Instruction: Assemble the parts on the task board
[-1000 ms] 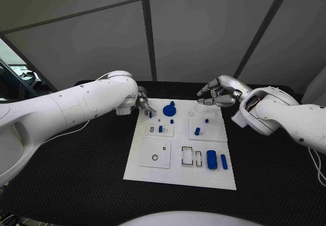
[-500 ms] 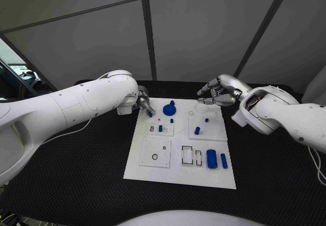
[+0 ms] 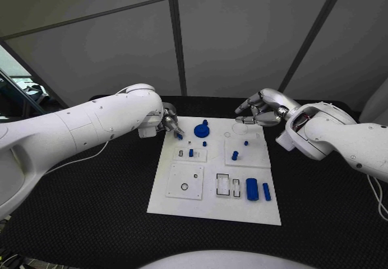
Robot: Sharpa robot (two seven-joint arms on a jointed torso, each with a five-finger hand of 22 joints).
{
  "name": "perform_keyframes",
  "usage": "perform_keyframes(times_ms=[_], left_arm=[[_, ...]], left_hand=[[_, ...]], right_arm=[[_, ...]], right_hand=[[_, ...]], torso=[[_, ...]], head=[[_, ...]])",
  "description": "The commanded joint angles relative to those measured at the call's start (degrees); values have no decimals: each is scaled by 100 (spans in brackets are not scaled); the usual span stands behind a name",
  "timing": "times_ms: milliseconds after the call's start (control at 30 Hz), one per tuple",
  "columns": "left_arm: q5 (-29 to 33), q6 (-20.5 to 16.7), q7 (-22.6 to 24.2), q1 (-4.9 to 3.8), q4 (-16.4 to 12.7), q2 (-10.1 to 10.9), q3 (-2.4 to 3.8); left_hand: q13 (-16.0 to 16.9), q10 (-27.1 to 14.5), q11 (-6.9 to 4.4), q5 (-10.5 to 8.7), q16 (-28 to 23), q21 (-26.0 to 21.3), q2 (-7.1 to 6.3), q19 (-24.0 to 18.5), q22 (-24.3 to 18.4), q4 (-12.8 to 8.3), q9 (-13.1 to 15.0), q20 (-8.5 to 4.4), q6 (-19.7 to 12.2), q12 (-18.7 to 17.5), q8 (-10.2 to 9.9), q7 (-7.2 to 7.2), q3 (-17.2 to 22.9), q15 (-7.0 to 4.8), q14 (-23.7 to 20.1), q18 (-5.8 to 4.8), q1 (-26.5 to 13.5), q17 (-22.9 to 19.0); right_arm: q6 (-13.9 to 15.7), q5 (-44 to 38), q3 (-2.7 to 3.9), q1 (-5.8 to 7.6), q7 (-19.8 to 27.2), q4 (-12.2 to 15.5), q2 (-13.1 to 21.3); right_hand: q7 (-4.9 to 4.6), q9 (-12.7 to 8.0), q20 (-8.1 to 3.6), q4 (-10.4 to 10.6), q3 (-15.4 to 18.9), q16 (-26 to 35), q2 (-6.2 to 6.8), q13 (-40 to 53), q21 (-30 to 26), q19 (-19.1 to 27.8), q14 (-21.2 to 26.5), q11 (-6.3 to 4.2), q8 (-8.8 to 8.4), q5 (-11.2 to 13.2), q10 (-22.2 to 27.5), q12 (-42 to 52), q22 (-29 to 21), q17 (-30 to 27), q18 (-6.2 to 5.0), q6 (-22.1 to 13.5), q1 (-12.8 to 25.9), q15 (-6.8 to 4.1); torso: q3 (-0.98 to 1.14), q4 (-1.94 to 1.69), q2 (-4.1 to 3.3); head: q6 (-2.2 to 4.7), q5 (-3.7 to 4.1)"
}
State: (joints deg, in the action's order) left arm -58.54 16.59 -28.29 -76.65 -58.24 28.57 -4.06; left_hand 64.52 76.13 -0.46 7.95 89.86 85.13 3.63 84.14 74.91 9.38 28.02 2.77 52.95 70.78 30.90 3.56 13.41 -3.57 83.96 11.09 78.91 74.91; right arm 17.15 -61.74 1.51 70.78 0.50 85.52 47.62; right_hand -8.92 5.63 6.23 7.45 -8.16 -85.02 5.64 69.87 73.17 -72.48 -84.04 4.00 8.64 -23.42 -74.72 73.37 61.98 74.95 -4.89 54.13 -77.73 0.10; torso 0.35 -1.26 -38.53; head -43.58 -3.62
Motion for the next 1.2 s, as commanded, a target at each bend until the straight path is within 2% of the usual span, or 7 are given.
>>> perform_keyframes(times_ms=[33,167,300,567,800,933,1200], left_arm=[[62,-218,98,-9,-168,110,7],[62,-460,96,-11,-528,349,20],[28,-732,136,-9,-986,630,32],[-385,-1158,285,6,-1761,1089,32],[-483,-1338,321,38,-2083,1292,28],[-498,-1393,312,96,-2222,1369,24],[-504,-1511,249,251,-2447,1456,20]], left_hand=[[6,27,-31,-4,14,13,-70,262,1067,-254,139,-43,-7,-5,52,-22,371,-37,604,-962,-1,1509],[1,41,-37,-3,14,17,-203,269,1077,-352,192,-46,-17,-12,81,-24,643,-42,604,-964,-51,1509],[-26,58,-39,-10,14,25,-383,279,1094,-440,264,-51,-23,-36,123,-26,1020,-45,604,-968,-165,1509],[-27,94,-49,-20,14,47,-551,297,1122,-502,322,-53,-20,-35,159,-37,1291,-52,604,-975,-261,1509],[-31,103,-53,-28,14,45,-621,297,1123,-507,336,-56,-20,-38,163,-40,1352,-54,604,-975,-309,1509],[-33,109,-63,-28,14,45,-709,299,1126,-546,349,-60,-26,-41,164,-51,1407,-59,604,-975,-325,1509],[-34,117,-69,-24,14,40,-766,297,1125,-586,366,-65,-26,-44,171,-57,1492,-65,604,-974,-327,1509]], right_arm=[[5,-12,5,12,42,-1,4],[5,-12,5,12,43,-7,16],[3,-12,5,12,43,-9,28],[2,-12,5,12,46,-18,33],[0,-12,4,12,51,-28,25],[4,-12,4,12,52,-31,28],[6,-12,4,11,56,-31,32]], right_hand=[[5,-9,-27,0,-34,31,-32,-4,-28,-26,-368,-11,31,-16,-5,27,-3,499,-92,46,25,-44],[4,-9,-27,4,-35,32,-35,-5,-30,-25,-368,-10,32,-17,-4,26,-5,497,-92,47,29,-44],[3,-9,-28,8,-36,33,-38,-4,-30,-26,-368,-9,32,-18,-5,27,-5,497,-92,47,33,-44],[3,-9,-28,8,-36,33,-38,-4,-30,-26,-368,-9,32,-18,-5,27,-5,497,-92,47,33,-44],[2,-10,-28,17,-39,34,-45,0,-30,-28,-368,-8,33,-25,-9,31,-4,496,-92,48,42,-43],[2,-10,-28,17,-39,34,-45,0,-30,-28,-368,-8,33,-25,-9,31,-4,496,-92,48,42,-43],[2,-11,-28,23,-42,32,-51,0,-33,-27,-369,-8,34,-34,-9,32,-7,501,-92,48,46,-43]], torso=[[-3,-2,1],[1,-1,0],[-5,-10,2],[-6,-6,4],[-9,4,5],[-5,5,0],[-8,0,-2]], head=[[-3,-1],[-10,1],[-12,-5],[-23,-36],[-32,-49],[-32,-47],[-51,-43]])
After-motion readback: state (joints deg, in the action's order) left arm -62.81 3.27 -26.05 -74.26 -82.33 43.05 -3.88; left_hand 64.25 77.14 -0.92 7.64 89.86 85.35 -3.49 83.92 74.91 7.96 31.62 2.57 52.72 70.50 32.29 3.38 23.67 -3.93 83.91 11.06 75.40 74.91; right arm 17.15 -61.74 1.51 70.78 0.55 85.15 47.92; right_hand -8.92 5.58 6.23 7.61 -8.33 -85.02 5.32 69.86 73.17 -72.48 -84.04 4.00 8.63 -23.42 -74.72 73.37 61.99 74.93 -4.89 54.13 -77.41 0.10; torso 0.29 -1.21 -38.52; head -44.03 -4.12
